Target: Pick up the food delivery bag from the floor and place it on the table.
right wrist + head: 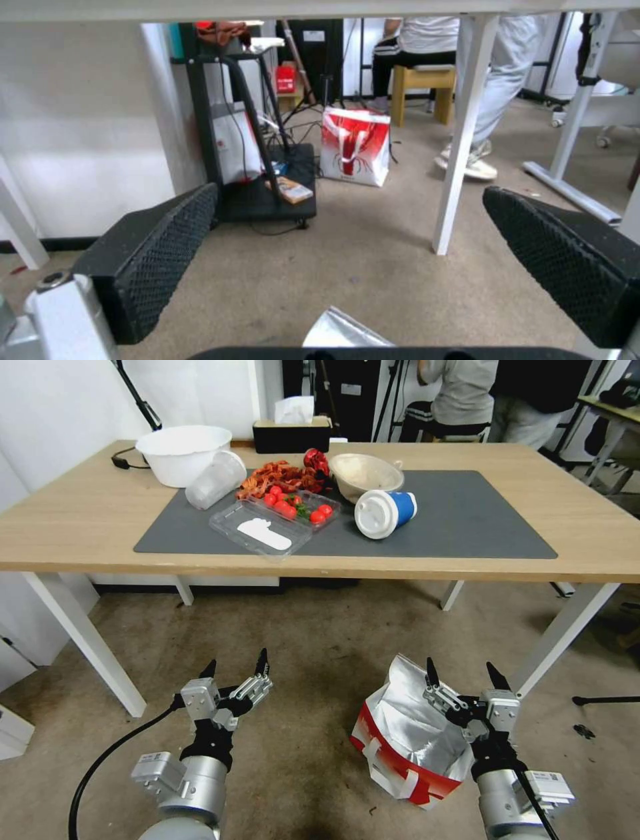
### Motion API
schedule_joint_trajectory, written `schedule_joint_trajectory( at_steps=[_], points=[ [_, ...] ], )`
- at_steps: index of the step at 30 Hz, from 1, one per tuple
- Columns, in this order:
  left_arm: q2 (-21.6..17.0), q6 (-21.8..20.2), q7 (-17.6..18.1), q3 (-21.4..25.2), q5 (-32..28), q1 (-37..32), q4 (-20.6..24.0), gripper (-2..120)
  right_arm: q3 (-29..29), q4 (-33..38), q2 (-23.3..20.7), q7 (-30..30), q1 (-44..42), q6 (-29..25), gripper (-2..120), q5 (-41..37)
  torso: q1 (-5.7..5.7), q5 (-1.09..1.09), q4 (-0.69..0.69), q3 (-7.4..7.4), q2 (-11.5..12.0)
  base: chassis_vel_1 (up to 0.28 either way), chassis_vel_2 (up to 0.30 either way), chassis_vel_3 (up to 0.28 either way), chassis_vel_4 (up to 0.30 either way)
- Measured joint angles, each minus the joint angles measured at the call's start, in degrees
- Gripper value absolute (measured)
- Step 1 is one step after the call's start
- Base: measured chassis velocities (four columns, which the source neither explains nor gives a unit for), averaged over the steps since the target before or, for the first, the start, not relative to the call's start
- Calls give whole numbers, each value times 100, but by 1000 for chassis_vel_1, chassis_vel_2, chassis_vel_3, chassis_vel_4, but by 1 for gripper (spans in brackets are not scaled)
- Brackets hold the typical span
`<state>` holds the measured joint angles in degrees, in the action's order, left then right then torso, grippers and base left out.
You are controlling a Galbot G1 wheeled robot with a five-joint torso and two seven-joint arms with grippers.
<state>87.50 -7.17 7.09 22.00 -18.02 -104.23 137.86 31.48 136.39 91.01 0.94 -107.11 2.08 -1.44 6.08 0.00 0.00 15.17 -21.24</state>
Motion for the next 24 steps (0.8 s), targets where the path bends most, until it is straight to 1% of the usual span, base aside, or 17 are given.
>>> schedule_joint_trajectory(
  at_steps=[24],
  points=[
    [-11, -3, 14, 18, -9, 11, -16, 100, 9, -79, 1, -28, 31, -32, 100, -5, -165, 0, 0, -376, 540, 0, 0, 0, 0]
  ],
)
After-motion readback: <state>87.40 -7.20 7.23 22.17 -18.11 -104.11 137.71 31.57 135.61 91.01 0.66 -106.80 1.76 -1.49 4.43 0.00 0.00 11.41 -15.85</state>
